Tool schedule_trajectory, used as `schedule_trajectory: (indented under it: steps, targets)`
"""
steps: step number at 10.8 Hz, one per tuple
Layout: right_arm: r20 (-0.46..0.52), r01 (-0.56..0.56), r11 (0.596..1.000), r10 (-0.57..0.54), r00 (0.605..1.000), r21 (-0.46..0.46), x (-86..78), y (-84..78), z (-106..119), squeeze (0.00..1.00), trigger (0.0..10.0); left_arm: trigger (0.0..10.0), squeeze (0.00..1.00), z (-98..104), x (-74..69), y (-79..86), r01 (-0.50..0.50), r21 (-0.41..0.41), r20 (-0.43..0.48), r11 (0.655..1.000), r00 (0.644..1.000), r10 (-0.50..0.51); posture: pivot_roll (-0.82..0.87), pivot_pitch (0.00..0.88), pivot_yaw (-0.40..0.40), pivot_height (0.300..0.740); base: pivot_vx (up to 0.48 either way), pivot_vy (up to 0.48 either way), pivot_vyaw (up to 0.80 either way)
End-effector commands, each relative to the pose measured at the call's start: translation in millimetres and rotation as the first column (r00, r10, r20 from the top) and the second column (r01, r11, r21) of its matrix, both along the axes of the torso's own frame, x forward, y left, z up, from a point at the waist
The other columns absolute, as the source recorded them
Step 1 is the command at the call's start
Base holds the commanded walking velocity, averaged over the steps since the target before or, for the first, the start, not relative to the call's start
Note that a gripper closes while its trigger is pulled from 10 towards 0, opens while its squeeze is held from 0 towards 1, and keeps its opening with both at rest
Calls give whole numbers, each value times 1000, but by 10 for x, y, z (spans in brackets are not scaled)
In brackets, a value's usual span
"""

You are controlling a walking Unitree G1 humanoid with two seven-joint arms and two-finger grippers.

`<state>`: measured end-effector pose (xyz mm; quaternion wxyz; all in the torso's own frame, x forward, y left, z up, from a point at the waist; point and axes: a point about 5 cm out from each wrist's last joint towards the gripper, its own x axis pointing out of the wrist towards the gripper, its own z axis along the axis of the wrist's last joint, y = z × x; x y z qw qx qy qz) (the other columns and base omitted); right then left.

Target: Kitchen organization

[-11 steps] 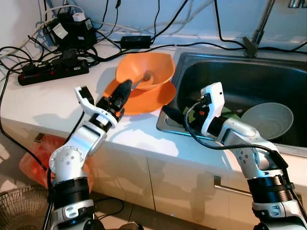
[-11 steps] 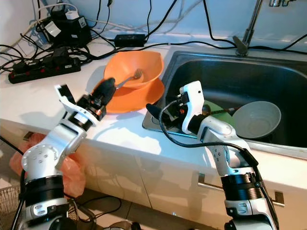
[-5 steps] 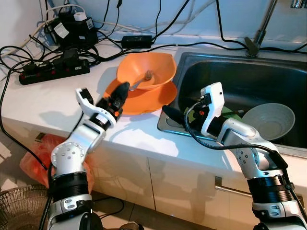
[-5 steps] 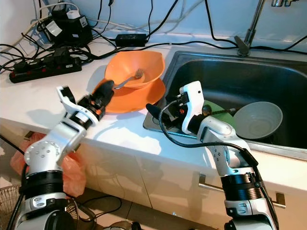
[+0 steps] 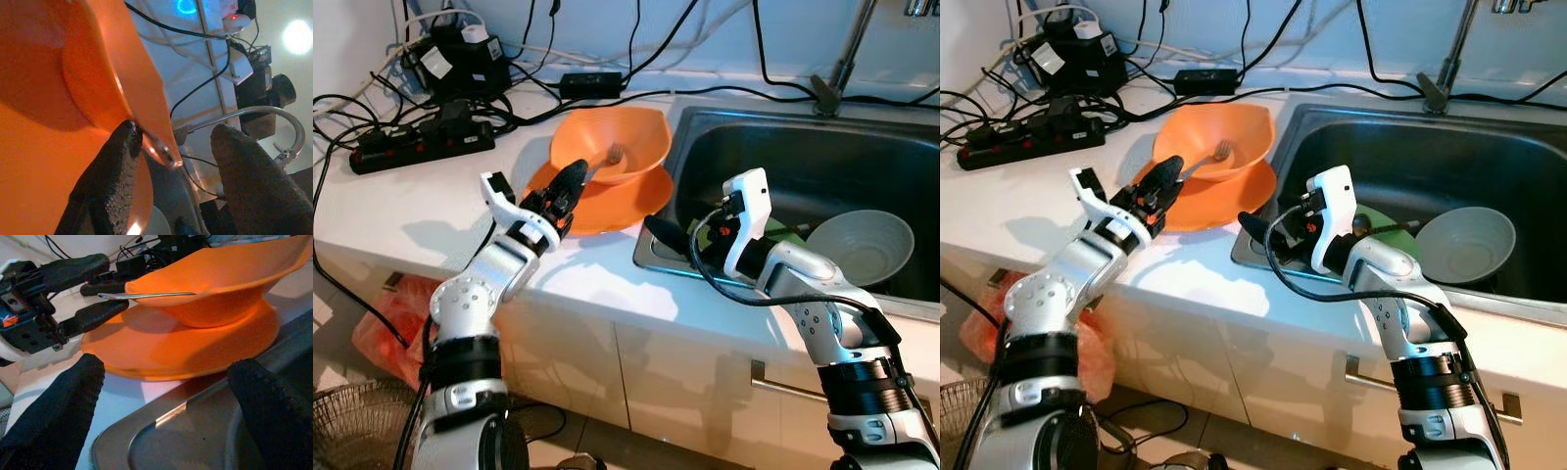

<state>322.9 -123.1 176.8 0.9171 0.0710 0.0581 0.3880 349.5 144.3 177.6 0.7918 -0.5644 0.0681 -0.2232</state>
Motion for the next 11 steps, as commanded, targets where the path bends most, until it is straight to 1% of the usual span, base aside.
schedule_trajectory:
  steps: [1,2,11]
  targets:
    - [8,-19,1000,19,1000,-4,-18,39,19,0,10000,1725,0,52,27,35,-10,8,18,1000,1000,10,96,59,113,740,0,0,0]
    - [9,-17,1000,17,1000,-5,-16,32,22,0,10000,0,0,63,37,46,-15,-1,24,1000,1000,15,96,59,113,740,0,0,0]
    - [9,-11,1000,11,1000,-10,-11,35,16,0,10000,0,0,64,66,59,-25,-12,20,1000,999,25,97,56,113,740,0,0,0]
